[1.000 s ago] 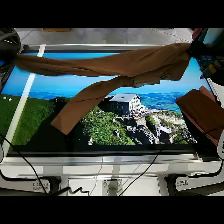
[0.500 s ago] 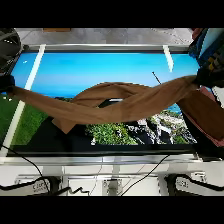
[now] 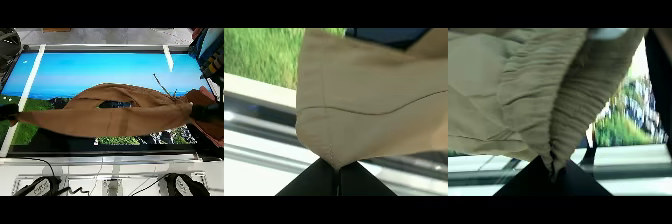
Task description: Fold the clothes and pants, and hang the long-sleeved shirts on hangers.
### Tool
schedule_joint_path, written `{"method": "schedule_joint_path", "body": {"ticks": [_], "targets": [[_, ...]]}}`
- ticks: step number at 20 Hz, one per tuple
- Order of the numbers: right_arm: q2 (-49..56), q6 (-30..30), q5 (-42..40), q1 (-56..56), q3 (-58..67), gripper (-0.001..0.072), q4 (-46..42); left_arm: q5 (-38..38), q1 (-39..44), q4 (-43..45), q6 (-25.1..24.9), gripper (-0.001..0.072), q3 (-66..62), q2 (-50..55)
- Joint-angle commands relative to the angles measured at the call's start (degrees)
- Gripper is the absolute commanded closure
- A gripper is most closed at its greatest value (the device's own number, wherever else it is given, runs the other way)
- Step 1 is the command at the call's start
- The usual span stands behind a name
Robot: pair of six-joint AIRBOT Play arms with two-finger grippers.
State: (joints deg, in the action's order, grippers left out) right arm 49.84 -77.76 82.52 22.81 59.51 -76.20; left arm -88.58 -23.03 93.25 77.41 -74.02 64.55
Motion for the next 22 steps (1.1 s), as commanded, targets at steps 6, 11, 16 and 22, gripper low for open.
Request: {"method": "schedule_joint_path", "body": {"ticks": [6,11,16,22], "targets": [[-13.0,-0.83,3.08,1.84,-19.61,0.0682,-4.44,-0.85,-6.34,5.38,-4.85,0.0692,20.68,-14.47],[-13.03,-1.07,9.51,1.84,-19.93,0.0683,-12.68,4.04,-8.28,15.58,-9.7,0.0692,31.78,-10.56],[-13.0,-1.27,8.98,1.84,-19.91,0.0682,-13.64,17.0,-8.35,20.96,-5.46,0.0692,31.61,-5.55],[-13.0,-3.85,9.07,1.84,-19.93,0.0682,-13.6,18.93,-8.61,21.86,-5.44,0.0691,31.63,-0.94]]}}
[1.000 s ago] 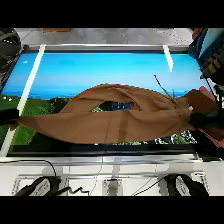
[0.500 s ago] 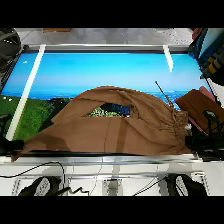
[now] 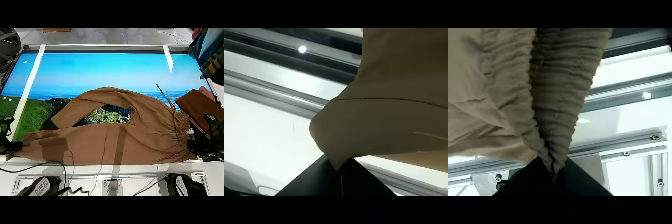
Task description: Fold the clothes and pants, and hang the long-sleeved shirts on hangers.
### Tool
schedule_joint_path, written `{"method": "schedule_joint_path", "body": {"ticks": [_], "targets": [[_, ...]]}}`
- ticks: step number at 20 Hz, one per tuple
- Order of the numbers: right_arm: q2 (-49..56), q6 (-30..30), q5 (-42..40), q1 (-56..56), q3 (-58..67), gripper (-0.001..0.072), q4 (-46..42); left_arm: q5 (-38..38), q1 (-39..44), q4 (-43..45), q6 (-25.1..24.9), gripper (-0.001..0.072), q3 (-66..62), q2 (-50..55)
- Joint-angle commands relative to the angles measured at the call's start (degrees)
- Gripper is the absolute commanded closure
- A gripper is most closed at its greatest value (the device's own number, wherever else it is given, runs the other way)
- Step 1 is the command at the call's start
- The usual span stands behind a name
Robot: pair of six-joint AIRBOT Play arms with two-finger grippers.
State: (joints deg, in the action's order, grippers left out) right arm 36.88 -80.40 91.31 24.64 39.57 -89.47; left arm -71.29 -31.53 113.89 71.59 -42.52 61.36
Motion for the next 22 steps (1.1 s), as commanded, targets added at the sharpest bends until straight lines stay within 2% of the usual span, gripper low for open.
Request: {"method": "schedule_joint_path", "body": {"ticks": [1,5,6,7,8,9,11,14,17,20,22], "targets": [[-0.04,-1.2,0.81,0.0,0.0,0.0682,-0.33,1.55,-0.11,1.18,0.37,0.0691,0.17,3.26],[-0.04,-1.18,1.42,0.0,0.0,0.0681,-0.26,1.05,-0.11,1.2,0.37,0.069,0.17,6.97],[-0.04,-1.18,0.94,0.0,0.0,0.0661,-0.24,1.07,-0.11,1.25,0.37,0.0672,0.17,7.61],[-0.04,-1.18,0.22,0.0,0.0,0.0484,-0.15,1.05,-0.11,1.4,0.39,0.0502,0.17,7.89],[-0.04,-1.16,-0.04,0.0,0.0,0.018,-0.09,1.09,-0.11,1.84,0.39,0.0198,0.15,7.91],[-0.04,-1.14,-0.55,0.0,0.02,0.0013,-0.11,1.07,-0.11,2.95,0.42,0.0099,0.15,7.91],[-0.04,-1.11,-2.45,0.0,0.24,0.0013,-0.13,1.11,-0.02,6.01,0.85,0.0107,-0.44,7.89],[-0.04,-1.14,-7.3,0.0,2.4,0.0018,-0.15,1.86,0.07,8.63,8.9,0.0107,-6.64,7.91],[0.0,-2.01,-18.78,0.0,4.74,0.0019,-0.68,1.9,0.37,7.74,12.7,0.0106,-15.28,7.91],[3.45,-6.12,-29.94,0.0,4.96,0.0022,-0.22,2.05,1.6,5.22,13.31,0.0106,-20.41,7.91],[9.75,-6.1,-30.69,0.02,5.99,0.004,0.02,2.82,3.19,5.09,13.29,0.0106,-21.22,7.89]]}}
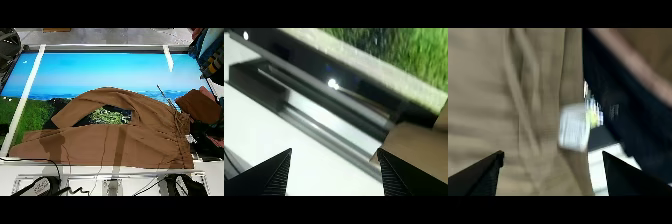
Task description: Fold the clothes and pants, and hang the long-sleeved shirts on hangers.
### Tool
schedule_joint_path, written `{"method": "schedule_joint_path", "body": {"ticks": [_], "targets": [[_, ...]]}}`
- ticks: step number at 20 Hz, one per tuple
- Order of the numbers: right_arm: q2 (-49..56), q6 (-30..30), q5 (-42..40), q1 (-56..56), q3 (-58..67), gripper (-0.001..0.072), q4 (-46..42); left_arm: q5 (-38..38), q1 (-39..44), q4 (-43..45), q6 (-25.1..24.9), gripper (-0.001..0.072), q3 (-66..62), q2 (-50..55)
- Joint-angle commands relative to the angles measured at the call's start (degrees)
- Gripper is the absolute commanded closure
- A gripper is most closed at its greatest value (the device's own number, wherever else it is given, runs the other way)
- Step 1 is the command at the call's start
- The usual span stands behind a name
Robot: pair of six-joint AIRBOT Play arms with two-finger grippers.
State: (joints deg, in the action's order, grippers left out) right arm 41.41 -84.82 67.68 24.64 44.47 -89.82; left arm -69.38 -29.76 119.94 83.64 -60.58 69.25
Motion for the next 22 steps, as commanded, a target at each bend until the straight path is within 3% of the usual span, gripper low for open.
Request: {"method": "schedule_joint_path", "body": {"ticks": [1,4,8,19,22], "targets": [[9.49,-1.57,-7.26,0.2,2.45,0.0041,0.26,1.33,2.19,-1.05,1.27,0.0106,-3.15,0.04],[23.17,0.35,-6.05,5.03,10.23,0.0085,8.68,3.04,3.98,-1.07,1.27,0.0107,-3.15,0.04],[38.47,10.99,5.84,15.56,21.38,0.0086,25.66,5.84,4.92,-1.38,1.27,0.0106,-3.15,0.04],[51.67,27.63,3.63,17.4,23.74,0.0086,29.11,7.08,6.64,-7.21,1.27,0.0106,-3.15,0.04],[53.09,33.03,3.3,17.4,23.74,0.0159,32.63,7.13,8.68,-8.17,1.25,0.0106,-3.13,0.04]]}}
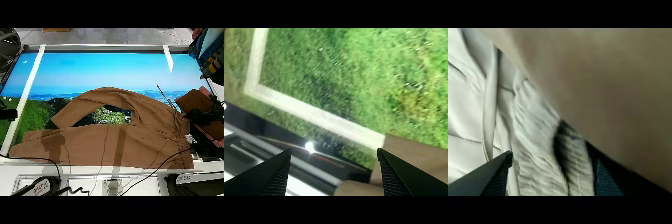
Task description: Fold the clothes and pants, and hang the long-sleeved shirts on hangers.
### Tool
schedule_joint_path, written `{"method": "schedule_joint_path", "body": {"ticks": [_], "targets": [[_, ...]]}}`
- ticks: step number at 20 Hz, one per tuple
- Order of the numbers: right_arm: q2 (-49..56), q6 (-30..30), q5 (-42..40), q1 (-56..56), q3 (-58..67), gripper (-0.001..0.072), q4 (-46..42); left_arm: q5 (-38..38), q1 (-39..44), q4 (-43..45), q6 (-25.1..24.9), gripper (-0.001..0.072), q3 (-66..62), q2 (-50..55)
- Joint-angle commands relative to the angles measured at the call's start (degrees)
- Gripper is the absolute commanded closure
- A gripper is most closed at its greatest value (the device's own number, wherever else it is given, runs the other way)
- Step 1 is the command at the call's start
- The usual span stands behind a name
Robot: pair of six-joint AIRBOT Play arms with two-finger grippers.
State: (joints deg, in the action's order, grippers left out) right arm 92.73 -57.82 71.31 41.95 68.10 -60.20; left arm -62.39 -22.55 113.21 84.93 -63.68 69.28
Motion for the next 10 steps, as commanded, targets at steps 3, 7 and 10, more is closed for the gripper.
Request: {"method": "schedule_joint_path", "body": {"ticks": [3,7,10], "targets": [[2.4,12.46,-0.2,0.09,0.11,0.0183,9.03,0.11,4.24,-1.73,-0.02,0.0107,0.02,0.17],[2.4,14.93,0.11,0.09,0.11,0.0528,12.81,0.09,6.67,-7.98,0.02,0.0107,0.04,2.75],[2.38,14.93,0.39,0.09,0.11,0.068,12.81,0.09,6.73,-17.33,-0.04,0.0107,0.02,7.19]]}}
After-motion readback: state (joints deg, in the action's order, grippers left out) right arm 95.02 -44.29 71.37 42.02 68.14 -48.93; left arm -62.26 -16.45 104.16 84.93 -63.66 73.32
